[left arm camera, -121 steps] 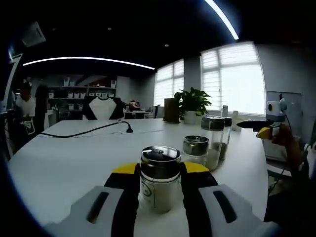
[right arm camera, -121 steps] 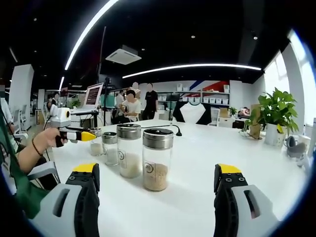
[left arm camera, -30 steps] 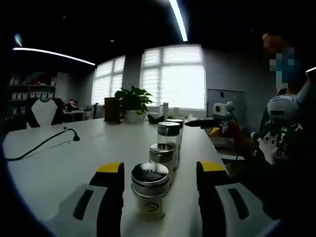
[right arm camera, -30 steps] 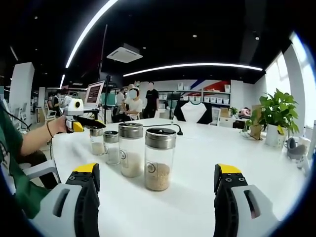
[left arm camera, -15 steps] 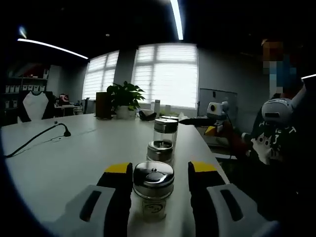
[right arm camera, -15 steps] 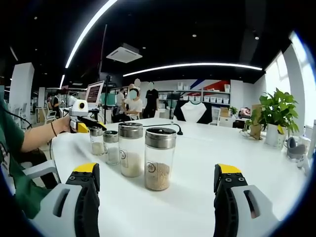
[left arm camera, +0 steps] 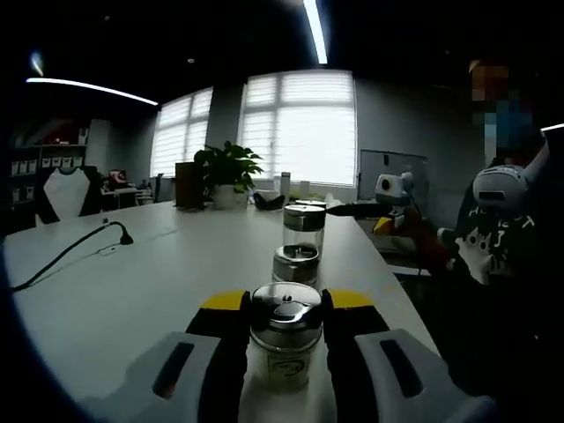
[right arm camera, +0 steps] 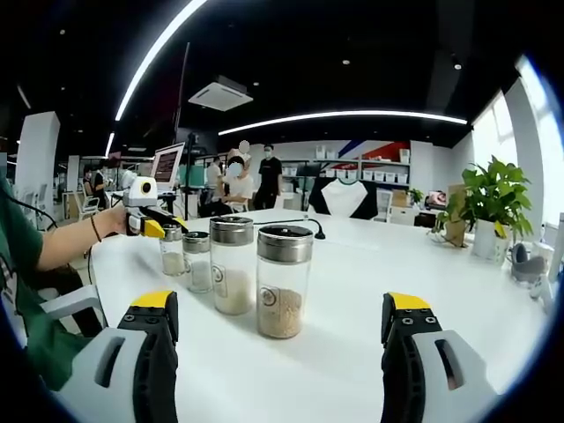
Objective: Rotate the seasoning bottle until the label or dispensing opening points toward the visible target arrow and the bottle remains upright within the marked orientation range
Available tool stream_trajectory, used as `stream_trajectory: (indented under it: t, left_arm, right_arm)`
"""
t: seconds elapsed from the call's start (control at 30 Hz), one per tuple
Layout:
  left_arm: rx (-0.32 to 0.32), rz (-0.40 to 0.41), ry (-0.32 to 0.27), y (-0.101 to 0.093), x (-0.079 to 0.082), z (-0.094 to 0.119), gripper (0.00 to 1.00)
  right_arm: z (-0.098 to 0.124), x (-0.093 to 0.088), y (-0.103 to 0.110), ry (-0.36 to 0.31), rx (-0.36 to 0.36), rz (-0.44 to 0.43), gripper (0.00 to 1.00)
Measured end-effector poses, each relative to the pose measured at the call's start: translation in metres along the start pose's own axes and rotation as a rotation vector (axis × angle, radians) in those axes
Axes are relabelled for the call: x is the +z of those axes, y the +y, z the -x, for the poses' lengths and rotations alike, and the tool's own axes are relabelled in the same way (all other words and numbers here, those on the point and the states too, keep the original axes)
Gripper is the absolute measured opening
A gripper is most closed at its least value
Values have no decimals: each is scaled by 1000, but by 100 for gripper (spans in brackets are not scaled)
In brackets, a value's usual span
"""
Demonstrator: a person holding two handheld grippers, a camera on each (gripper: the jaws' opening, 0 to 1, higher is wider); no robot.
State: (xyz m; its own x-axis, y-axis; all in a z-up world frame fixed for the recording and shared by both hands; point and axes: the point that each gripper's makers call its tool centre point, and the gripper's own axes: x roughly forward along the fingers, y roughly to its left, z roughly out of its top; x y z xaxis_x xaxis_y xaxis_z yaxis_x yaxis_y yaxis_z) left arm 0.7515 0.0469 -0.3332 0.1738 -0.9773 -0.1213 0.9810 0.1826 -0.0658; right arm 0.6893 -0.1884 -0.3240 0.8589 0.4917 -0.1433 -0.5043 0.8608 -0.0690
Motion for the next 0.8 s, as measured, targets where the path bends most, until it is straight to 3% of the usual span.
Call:
stream_trajectory:
  t: [0.8]
  left_arm:
    - [26, -2, 8, 1, -1, -1, 34]
  right_arm:
    - [1, -1, 2, -1, -5, -1, 98]
